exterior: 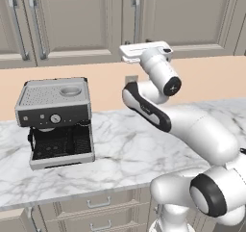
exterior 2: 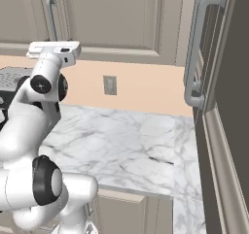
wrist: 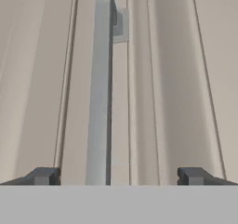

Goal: Move the mustard and shaker from the cabinet to the dining counter.

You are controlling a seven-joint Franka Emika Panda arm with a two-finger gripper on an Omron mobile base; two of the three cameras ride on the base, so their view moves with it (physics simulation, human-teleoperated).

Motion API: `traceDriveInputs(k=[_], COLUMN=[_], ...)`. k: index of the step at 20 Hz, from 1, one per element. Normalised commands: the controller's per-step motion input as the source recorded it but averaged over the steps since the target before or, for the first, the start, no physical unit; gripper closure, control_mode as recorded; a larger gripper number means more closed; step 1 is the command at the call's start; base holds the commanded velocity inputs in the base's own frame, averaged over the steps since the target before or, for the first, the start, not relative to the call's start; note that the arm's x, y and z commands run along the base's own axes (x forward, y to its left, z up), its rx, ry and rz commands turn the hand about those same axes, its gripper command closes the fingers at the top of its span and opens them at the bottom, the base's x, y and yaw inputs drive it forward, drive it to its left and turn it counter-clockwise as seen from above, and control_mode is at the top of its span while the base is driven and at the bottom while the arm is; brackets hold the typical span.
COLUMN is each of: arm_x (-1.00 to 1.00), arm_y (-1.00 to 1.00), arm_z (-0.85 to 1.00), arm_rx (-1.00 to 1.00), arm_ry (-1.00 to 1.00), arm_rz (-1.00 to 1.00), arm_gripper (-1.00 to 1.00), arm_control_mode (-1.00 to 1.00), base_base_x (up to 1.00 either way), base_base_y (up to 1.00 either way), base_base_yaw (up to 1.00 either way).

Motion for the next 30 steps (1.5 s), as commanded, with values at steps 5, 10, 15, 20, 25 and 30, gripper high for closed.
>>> traceDriveInputs(k=[5,10,15,20,25,30], arm_x=[0.42,0.45,0.02,0.00,0.05,-0.18], arm_y=[0.19,0.15,0.02,0.00,-0.02,-0.29], arm_z=[0.00,0.00,0.00,0.00,0.02,0.34], arm_rx=[0.00,0.00,0.00,0.00,0.00,-0.02], arm_ry=[0.00,0.00,0.00,0.00,0.00,0.00], arm_rz=[-0.01,0.00,0.00,0.00,0.00,-0.04], arm_gripper=[-1.00,1.00,1.00,1.00,1.00,1.00], arm_control_mode=[-1.00,-1.00,-1.00,-1.00,-1.00,-1.00], base_base_x=[0.00,0.00,0.00,0.00,0.00,0.00], base_base_y=[0.00,0.00,0.00,0.00,0.00,0.00], base_base_yaw=[0.00,0.00,0.00,0.00,0.00,0.00])
